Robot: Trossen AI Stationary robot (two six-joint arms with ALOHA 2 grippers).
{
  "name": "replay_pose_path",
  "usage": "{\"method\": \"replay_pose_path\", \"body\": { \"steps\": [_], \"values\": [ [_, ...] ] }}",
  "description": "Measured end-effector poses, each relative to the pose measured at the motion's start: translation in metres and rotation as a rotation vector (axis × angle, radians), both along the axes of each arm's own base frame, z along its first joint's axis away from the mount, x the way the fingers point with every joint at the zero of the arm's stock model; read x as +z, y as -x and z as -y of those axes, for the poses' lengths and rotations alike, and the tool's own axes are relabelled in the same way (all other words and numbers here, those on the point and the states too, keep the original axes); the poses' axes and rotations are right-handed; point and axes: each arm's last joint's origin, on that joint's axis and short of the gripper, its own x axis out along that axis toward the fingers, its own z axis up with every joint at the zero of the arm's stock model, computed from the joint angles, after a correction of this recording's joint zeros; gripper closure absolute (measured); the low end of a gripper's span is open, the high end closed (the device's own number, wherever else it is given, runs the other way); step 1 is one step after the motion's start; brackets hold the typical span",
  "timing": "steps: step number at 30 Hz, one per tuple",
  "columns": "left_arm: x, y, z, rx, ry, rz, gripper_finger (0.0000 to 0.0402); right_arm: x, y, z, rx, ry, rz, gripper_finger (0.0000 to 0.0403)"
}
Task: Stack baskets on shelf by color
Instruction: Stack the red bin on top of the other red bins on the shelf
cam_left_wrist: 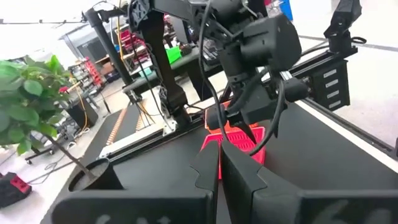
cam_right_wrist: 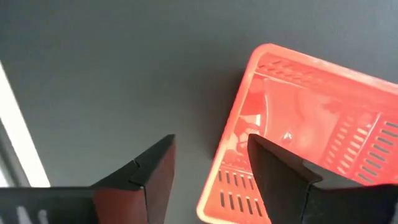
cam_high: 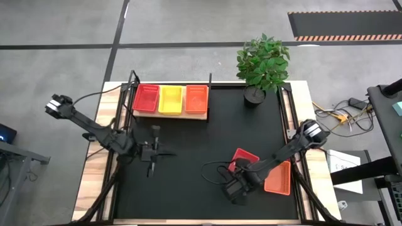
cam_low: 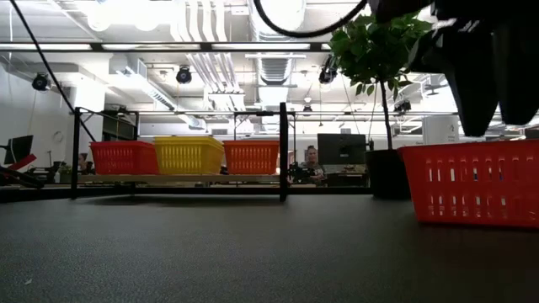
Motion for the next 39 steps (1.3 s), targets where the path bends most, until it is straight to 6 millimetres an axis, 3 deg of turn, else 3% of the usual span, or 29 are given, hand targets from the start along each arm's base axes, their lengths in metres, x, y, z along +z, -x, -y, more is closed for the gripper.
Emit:
{"method": "replay_pose_path", "body": {
  "steps": [8,20,32,39],
  "values": [
    [0.001,0.006,-0.003,0.003,0.043,-0.024,0.0402,-0.015,-0.003,0.0,-0.029,0.042,-0.016,0.0252],
    [-0.005,0.001,0.0,0.004,0.028,-0.051,0.0402,-0.024,-0.005,-0.001,-0.017,0.073,-0.026,0.0384],
    [-0.006,0.001,0.0,0.004,0.028,-0.051,0.0402,-0.023,-0.005,-0.001,0.056,0.081,-0.017,0.0392],
    [-0.006,0.001,0.0,0.004,0.025,-0.056,0.0402,-0.005,-0.014,-0.006,0.164,0.088,0.056,0.0393]
  ]
}}
